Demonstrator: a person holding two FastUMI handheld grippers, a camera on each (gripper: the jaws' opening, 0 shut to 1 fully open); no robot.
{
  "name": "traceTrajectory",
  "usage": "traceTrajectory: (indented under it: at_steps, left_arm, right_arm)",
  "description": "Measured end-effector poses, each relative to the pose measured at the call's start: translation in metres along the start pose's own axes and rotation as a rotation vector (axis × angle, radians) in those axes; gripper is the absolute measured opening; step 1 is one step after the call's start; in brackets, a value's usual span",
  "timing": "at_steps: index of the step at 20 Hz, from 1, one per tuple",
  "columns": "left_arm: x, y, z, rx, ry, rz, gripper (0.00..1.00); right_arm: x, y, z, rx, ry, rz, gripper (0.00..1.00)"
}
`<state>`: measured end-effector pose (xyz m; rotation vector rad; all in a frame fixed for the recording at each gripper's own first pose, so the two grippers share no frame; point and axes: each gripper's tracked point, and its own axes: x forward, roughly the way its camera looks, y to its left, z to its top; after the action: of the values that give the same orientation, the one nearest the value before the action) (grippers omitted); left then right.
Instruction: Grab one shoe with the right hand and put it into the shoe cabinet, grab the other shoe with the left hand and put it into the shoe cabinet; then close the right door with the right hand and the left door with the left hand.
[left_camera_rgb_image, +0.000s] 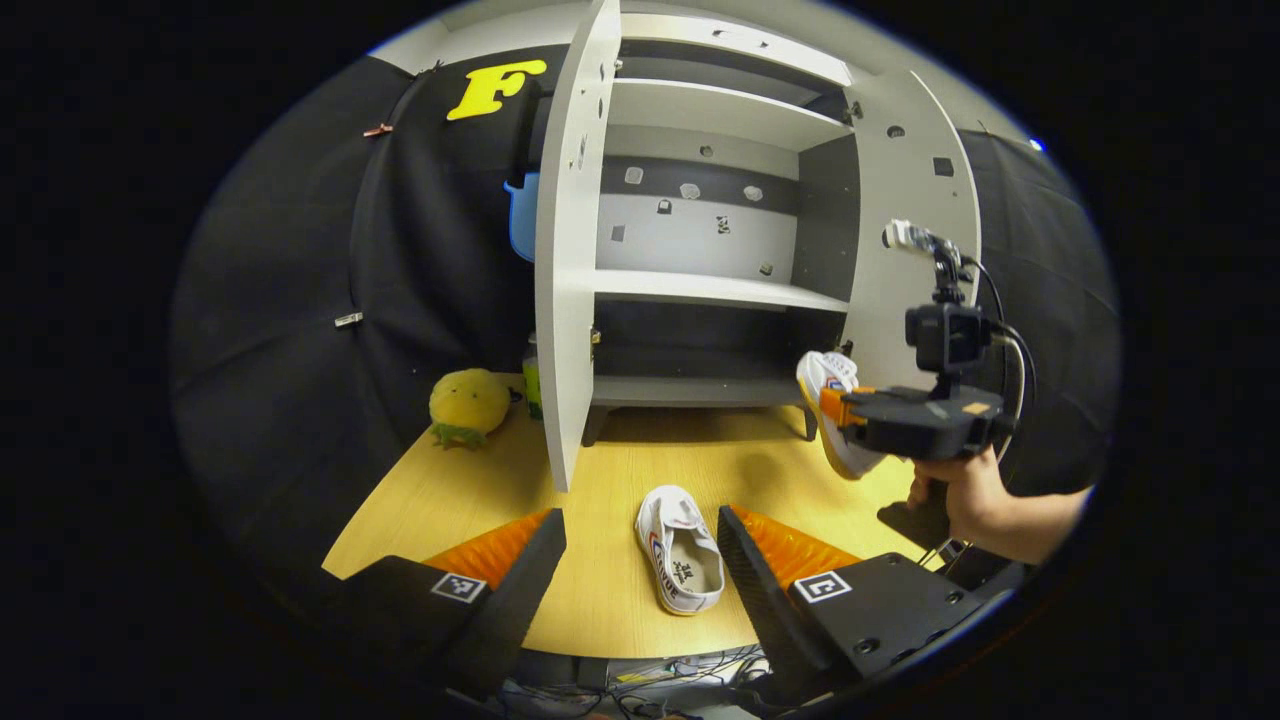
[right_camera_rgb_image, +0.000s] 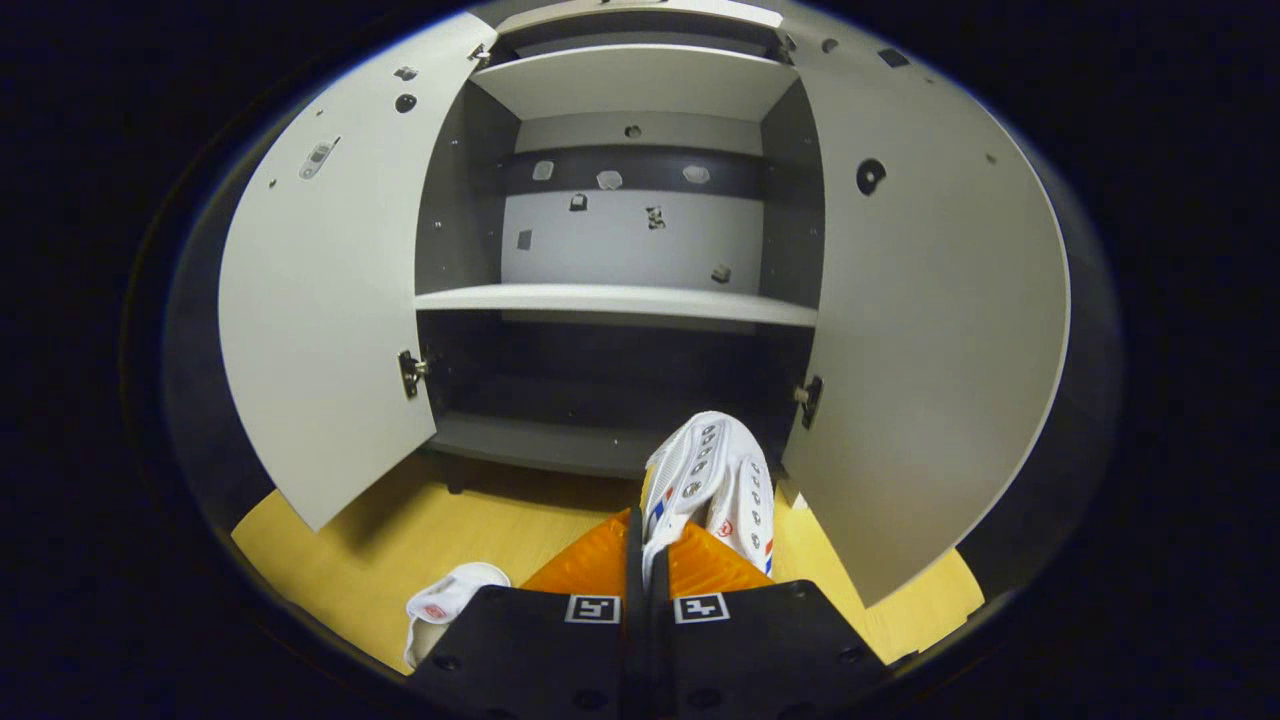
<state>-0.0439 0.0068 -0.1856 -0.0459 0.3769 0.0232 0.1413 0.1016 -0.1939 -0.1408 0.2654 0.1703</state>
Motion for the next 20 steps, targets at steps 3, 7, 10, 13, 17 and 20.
traceTrajectory:
  at_steps: [3,7,10,13,17,20]
  left_arm:
    - [0.001,0.003,0.013,0.003,-0.033,0.005,0.96]
    - [0.004,0.01,0.029,-0.022,-0.065,0.034,0.95]
    - [0.011,0.018,0.037,-0.039,-0.077,0.078,0.95]
    - [0.015,0.024,0.048,-0.059,-0.094,0.128,0.95]
    - [0.016,0.032,0.059,-0.078,-0.11,0.224,0.95]
    - [0.013,0.037,0.061,-0.097,-0.115,0.301,0.95]
  right_arm:
    - [0.013,0.005,0.059,-0.025,-0.067,0.016,0.05]
    - [0.046,0.005,0.128,-0.102,-0.133,0.025,0.05]
    - [0.081,0.002,0.173,-0.164,-0.176,0.032,0.05]
    - [0.12,0.001,0.208,-0.186,-0.188,0.046,0.05]
    - [0.177,0.001,0.234,-0.205,-0.164,0.073,0.05]
    - [0.219,0.003,0.235,-0.191,-0.112,0.092,0.05]
